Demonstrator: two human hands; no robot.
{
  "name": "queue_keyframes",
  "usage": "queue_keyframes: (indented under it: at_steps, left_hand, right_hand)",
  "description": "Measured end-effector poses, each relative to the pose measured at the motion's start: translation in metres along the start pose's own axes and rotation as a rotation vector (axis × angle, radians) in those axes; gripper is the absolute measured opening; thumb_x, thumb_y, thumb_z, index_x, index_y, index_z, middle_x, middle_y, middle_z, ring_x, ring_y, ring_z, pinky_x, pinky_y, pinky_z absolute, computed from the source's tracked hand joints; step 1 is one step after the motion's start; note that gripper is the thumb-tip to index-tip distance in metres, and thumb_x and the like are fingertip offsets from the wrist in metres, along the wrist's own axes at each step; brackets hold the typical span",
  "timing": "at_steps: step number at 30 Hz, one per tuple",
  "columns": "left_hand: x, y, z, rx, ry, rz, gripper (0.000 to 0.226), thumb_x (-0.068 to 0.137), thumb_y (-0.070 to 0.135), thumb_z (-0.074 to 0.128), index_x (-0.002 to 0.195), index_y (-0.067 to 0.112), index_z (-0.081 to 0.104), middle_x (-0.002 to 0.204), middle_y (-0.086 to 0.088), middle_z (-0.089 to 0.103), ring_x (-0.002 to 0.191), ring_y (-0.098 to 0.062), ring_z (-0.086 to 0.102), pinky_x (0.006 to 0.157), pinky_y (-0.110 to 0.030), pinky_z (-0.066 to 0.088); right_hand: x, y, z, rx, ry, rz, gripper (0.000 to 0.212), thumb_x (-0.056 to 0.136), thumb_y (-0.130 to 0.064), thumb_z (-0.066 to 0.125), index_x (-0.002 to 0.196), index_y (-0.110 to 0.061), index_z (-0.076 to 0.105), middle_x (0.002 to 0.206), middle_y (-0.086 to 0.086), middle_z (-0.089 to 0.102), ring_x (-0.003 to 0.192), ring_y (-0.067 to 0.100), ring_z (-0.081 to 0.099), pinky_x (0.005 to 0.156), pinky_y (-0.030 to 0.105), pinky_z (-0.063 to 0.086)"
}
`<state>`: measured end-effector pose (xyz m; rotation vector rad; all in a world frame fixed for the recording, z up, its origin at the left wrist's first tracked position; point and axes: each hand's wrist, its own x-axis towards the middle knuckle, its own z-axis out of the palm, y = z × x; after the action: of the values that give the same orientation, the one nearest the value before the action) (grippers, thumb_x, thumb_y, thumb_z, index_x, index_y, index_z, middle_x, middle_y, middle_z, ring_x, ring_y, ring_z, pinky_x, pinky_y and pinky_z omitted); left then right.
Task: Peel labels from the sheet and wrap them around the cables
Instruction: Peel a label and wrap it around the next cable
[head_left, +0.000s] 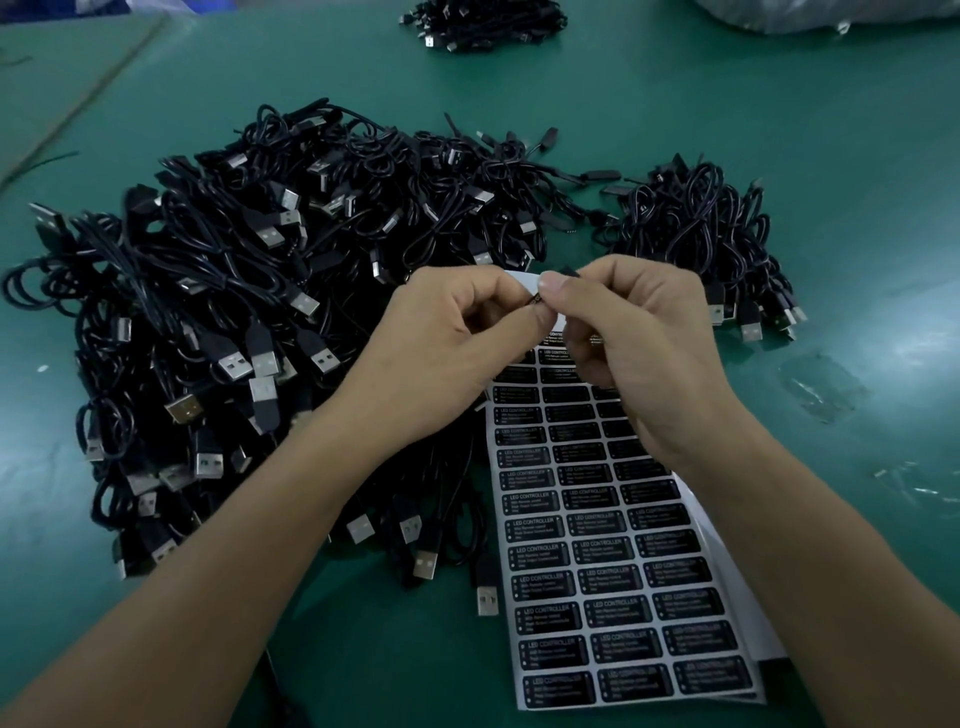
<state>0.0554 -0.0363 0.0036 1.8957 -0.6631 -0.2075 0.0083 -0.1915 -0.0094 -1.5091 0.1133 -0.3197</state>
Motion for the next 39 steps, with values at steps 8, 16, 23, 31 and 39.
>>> queue_keyframes:
  at_steps: [8, 16, 23, 31, 39]
  left_hand:
    - [0.000, 0.010, -0.006, 0.121, -0.043, 0.000, 0.030, 0.094, 0.020, 0.067, 0.064, 0.017, 0.063, 0.043, 0.014, 0.045, 0.036, -0.003, 0.040, 0.042, -0.007, 0.027]
    - [-0.003, 0.018, -0.011, 0.223, 0.045, 0.007, 0.038, 0.092, 0.025, 0.066, 0.056, 0.016, 0.059, 0.044, 0.008, 0.047, 0.039, -0.004, 0.039, 0.042, -0.012, 0.030]
    - [0.005, 0.011, -0.014, 0.008, 0.231, -0.006, 0.048, 0.099, 0.022, 0.059, 0.052, 0.014, 0.054, 0.040, 0.012, 0.044, 0.039, -0.002, 0.037, 0.045, -0.012, 0.030]
    - [0.007, 0.018, -0.020, -0.406, 0.348, -0.188, 0.053, 0.101, 0.024, 0.050, 0.051, 0.025, 0.067, 0.052, 0.008, 0.053, 0.047, -0.007, 0.043, 0.046, -0.020, 0.034]
    - [0.010, 0.018, -0.023, -0.723, 0.302, -0.296, 0.036, 0.101, 0.024, 0.047, 0.075, 0.017, 0.071, 0.056, 0.009, 0.046, 0.048, -0.005, 0.039, 0.044, -0.018, 0.035]
  right_hand:
    - [-0.005, 0.003, 0.005, -0.150, 0.028, -0.109, 0.041, 0.100, -0.039, 0.054, 0.064, -0.021, 0.059, 0.051, -0.003, 0.055, 0.046, 0.028, 0.047, 0.040, 0.022, 0.036]
    - [-0.009, -0.002, 0.006, -0.214, -0.144, -0.152, 0.051, 0.106, -0.045, 0.037, 0.067, -0.024, 0.062, 0.055, 0.002, 0.058, 0.046, 0.011, 0.051, 0.044, 0.017, 0.036]
    - [-0.022, -0.001, 0.020, -0.669, -0.480, -0.216, 0.033, 0.079, -0.055, 0.075, 0.093, -0.025, 0.072, 0.090, -0.009, 0.062, 0.080, 0.008, 0.059, 0.071, 0.028, 0.051]
    - [-0.033, 0.002, 0.035, -0.746, -0.322, -0.302, 0.042, 0.082, -0.054, 0.074, 0.114, -0.029, 0.062, 0.088, -0.023, 0.041, 0.081, 0.001, 0.045, 0.072, 0.026, 0.046]
    - [-0.037, 0.006, 0.041, -0.668, -0.227, -0.215, 0.042, 0.087, -0.048, 0.070, 0.118, -0.029, 0.049, 0.099, -0.017, 0.049, 0.090, 0.002, 0.046, 0.073, 0.020, 0.040]
